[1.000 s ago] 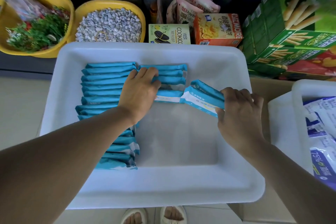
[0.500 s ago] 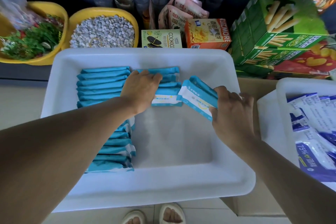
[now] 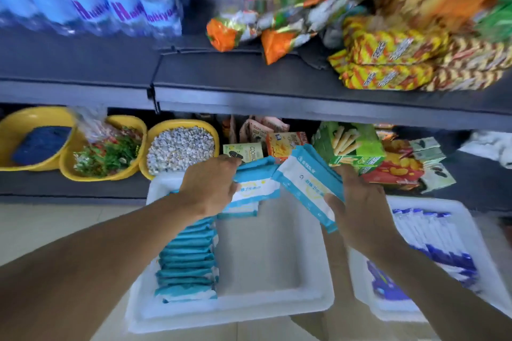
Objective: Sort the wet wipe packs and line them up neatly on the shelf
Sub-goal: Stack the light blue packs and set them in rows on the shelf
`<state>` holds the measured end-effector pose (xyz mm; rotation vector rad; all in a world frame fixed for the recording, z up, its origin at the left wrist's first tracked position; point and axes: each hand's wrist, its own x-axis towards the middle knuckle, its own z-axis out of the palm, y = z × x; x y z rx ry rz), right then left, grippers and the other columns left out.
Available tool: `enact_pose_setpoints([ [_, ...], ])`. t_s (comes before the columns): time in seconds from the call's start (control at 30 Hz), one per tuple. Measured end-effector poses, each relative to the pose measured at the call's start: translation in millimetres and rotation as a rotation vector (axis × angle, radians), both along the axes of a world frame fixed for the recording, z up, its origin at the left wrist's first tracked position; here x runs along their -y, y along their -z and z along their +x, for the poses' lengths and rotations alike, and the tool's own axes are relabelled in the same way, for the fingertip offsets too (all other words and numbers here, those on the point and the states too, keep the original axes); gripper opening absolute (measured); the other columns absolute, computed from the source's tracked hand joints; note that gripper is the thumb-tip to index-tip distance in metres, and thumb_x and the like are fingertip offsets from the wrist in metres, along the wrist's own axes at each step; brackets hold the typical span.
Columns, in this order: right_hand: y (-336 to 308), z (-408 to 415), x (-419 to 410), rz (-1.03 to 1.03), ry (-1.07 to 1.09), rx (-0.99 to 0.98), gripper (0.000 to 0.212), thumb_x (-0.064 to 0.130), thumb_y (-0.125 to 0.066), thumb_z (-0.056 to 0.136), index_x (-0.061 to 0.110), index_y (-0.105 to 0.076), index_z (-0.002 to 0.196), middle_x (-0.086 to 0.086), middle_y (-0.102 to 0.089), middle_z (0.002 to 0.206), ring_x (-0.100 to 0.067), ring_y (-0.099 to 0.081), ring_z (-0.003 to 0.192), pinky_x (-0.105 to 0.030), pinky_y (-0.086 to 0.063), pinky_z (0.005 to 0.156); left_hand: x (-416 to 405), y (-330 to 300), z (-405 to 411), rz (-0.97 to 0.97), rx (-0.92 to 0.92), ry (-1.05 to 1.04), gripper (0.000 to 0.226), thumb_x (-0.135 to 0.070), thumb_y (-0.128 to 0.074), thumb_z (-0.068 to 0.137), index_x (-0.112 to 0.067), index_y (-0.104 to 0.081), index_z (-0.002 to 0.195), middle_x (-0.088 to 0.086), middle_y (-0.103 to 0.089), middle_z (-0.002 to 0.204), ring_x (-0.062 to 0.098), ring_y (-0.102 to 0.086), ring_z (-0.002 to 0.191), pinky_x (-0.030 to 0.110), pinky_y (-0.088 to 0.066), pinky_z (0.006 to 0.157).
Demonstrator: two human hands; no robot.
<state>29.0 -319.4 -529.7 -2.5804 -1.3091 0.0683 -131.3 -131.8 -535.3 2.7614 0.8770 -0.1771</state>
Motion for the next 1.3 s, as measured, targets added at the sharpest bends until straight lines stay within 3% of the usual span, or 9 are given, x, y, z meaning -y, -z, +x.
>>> enact_pose_setpoints([
  [0.1,-84,-4,0,0.067,0.018,-0.049,0.037,0.021,-0.055,0.088,0.008,-0.048,0.123,-0.017,-0.065,0.101,-0.036,-0.059,0.087,-0.036,-0.042,0.072,-3,-84,-9,-0.005,0.008,-0.010,0.034,-0.036,-0.050,0.095,-0.020,-0.047,0.126,0.004,-0.061,0.113,0.026,-0.058,0.105,0.035,-0.045,0.077],
  [0.2,-171,-6,0,0.071,0.006,-0.057,0.039,0.024,-0.056,0.092,0.014,-0.042,0.127,-0.011,-0.062,0.109,-0.030,-0.059,0.097,-0.035,-0.045,0.073,-8,-171,-19,-0.013,0.061,-0.017,0.039,-0.036,-0.052,0.094,-0.026,-0.044,0.131,0.002,-0.060,0.121,0.026,-0.056,0.112,0.035,-0.047,0.083],
  [0.43,-341,-15,-3,0.155,-0.025,0.052,0.039,0.024,-0.058,0.090,0.017,-0.043,0.126,-0.008,-0.064,0.104,-0.029,-0.060,0.090,-0.039,-0.048,0.071,-20,-349,-35,0.091,0.203,-0.029,0.040,-0.035,-0.057,0.090,-0.024,-0.043,0.126,0.005,-0.060,0.117,0.026,-0.056,0.110,0.035,-0.046,0.082],
  [0.6,-420,-15,-4,0.274,-0.020,0.125,0.039,0.020,-0.059,0.088,0.015,-0.047,0.125,-0.010,-0.065,0.103,-0.031,-0.060,0.092,-0.039,-0.047,0.075,-30,-438,-42,0.104,0.328,-0.012,0.026,-0.029,-0.062,0.086,-0.020,-0.052,0.109,0.002,-0.063,0.104,0.024,-0.058,0.097,0.033,-0.047,0.077],
  [0.87,-499,34,-45,0.339,-0.032,0.211,0.036,0.019,-0.057,0.089,0.015,-0.046,0.123,-0.011,-0.065,0.109,-0.032,-0.061,0.094,-0.039,-0.046,0.077,-63,-517,-26,0.191,0.398,-0.037,0.022,-0.028,-0.063,0.085,-0.027,-0.047,0.099,-0.005,-0.058,0.100,0.022,-0.057,0.097,0.034,-0.047,0.080],
  [1.07,-534,106,-112,0.325,-0.049,0.322,0.039,0.021,-0.055,0.089,0.018,-0.045,0.126,-0.008,-0.063,0.117,-0.031,-0.057,0.106,-0.039,-0.040,0.089,-100,-549,15,0.194,0.445,-0.091,0.029,-0.025,-0.064,0.085,-0.025,-0.050,0.111,-0.003,-0.059,0.105,0.021,-0.055,0.095,0.038,-0.047,0.085],
  [1.3,-551,187,-201,0.186,-0.130,0.408,0.048,0.021,-0.050,0.091,0.025,-0.040,0.137,-0.004,-0.058,0.124,-0.027,-0.049,0.114,-0.036,-0.033,0.092,-138,-570,70,0.176,0.475,-0.145,0.035,-0.021,-0.067,0.084,-0.020,-0.054,0.117,0.000,-0.061,0.111,0.020,-0.057,0.098,0.037,-0.046,0.089],
])
